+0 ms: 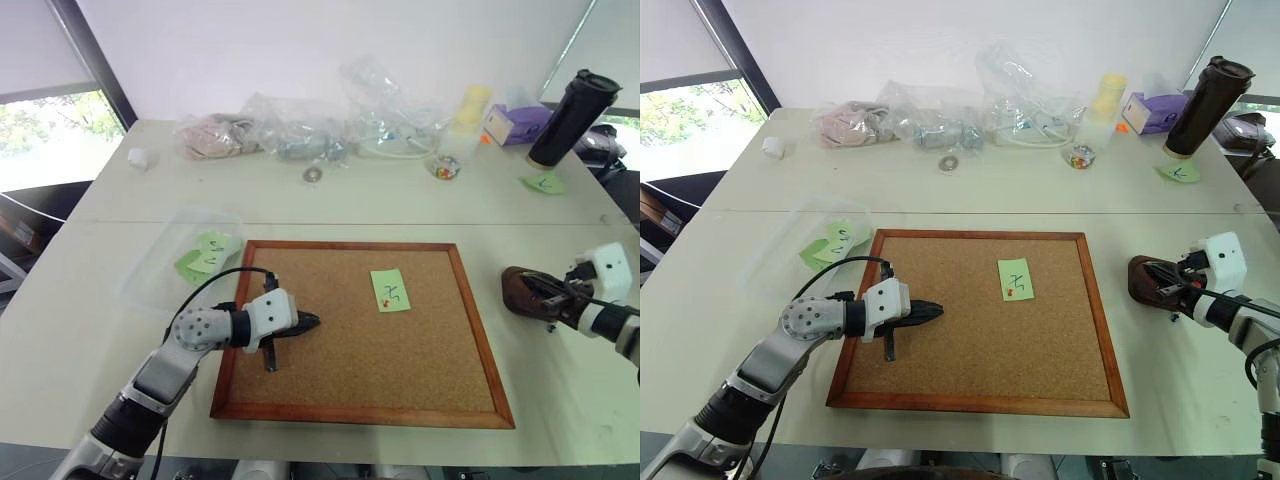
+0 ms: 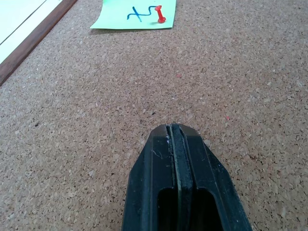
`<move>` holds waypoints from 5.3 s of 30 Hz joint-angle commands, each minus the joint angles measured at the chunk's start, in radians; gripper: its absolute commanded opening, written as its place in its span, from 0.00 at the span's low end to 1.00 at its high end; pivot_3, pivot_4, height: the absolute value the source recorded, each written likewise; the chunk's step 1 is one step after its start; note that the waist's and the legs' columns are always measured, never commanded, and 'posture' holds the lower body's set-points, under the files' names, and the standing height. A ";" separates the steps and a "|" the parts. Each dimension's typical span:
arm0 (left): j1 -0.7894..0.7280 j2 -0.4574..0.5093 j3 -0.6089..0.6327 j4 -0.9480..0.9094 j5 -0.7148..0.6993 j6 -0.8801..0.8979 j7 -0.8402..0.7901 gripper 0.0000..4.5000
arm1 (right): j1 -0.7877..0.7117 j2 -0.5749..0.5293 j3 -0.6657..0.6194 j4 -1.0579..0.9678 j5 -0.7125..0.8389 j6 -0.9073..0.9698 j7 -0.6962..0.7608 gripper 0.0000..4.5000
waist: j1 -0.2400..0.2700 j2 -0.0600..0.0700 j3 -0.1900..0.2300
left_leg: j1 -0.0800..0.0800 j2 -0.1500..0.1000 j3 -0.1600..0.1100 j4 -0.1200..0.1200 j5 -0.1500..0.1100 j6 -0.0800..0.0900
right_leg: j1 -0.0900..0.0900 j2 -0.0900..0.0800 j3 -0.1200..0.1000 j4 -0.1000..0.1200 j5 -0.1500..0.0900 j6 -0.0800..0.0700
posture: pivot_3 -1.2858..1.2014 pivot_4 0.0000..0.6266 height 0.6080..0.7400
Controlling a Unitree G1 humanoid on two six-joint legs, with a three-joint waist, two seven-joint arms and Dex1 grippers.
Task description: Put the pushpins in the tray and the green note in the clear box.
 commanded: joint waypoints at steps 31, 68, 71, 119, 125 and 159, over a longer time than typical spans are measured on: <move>0.036 0.013 -0.039 0.040 0.042 0.033 -0.015 0.00 | -0.032 0.028 0.197 -0.462 0.199 0.200 0.044 0.98 | 0.000 0.002 -0.002 | 0.000 0.000 -0.001 0.000 0.000 0.000 | 0.000 0.000 0.000 0.000 0.000 0.000 | 0.52 0.24 1.00; 0.046 0.011 -0.035 0.047 0.047 0.027 -0.003 0.00 | -0.086 0.154 0.547 -0.303 -0.090 -0.062 0.071 0.00 | -0.003 0.000 -0.003 | 0.000 0.000 -0.001 0.000 0.000 0.000 | 0.000 0.000 -0.001 0.000 0.000 0.000 | 0.52 0.24 1.00; 0.048 0.011 -0.037 0.048 0.048 0.025 -0.002 0.00 | -0.101 0.165 0.529 -0.324 -0.069 -0.041 0.060 0.00 | -0.003 -0.001 -0.003 | 0.000 0.000 -0.001 0.000 0.000 0.000 | 0.000 0.000 -0.001 0.000 0.000 0.000 | 0.52 0.24 1.00; -0.305 -0.352 0.408 0.034 -0.746 0.879 0.270 0.98 | -0.264 0.019 0.480 -0.660 0.080 0.110 0.110 0.00 | -0.005 -0.013 0.007 | -0.003 0.000 -0.003 0.001 0.004 -0.007 | -0.004 0.001 -0.002 0.000 0.000 0.000 | 0.52 0.24 1.00; -0.322 -0.396 0.429 0.072 -0.781 0.918 0.329 0.98 | -0.275 0.003 0.493 -0.672 0.069 0.103 0.114 0.00 | -0.004 -0.013 0.007 | -0.003 0.000 -0.003 0.001 0.004 -0.007 | -0.004 0.001 -0.002 0.000 0.000 0.000 | 0.52 0.24 1.00; -0.302 -0.306 0.246 0.101 -0.520 0.669 0.226 0.01 | -0.308 -0.038 0.321 -0.626 0.119 0.142 0.074 0.00 | 0.001 -0.013 0.007 | -0.004 0.000 -0.003 0.000 0.005 -0.009 | -0.004 0.000 -0.002 0.000 0.000 0.000 | 0.52 0.24 1.00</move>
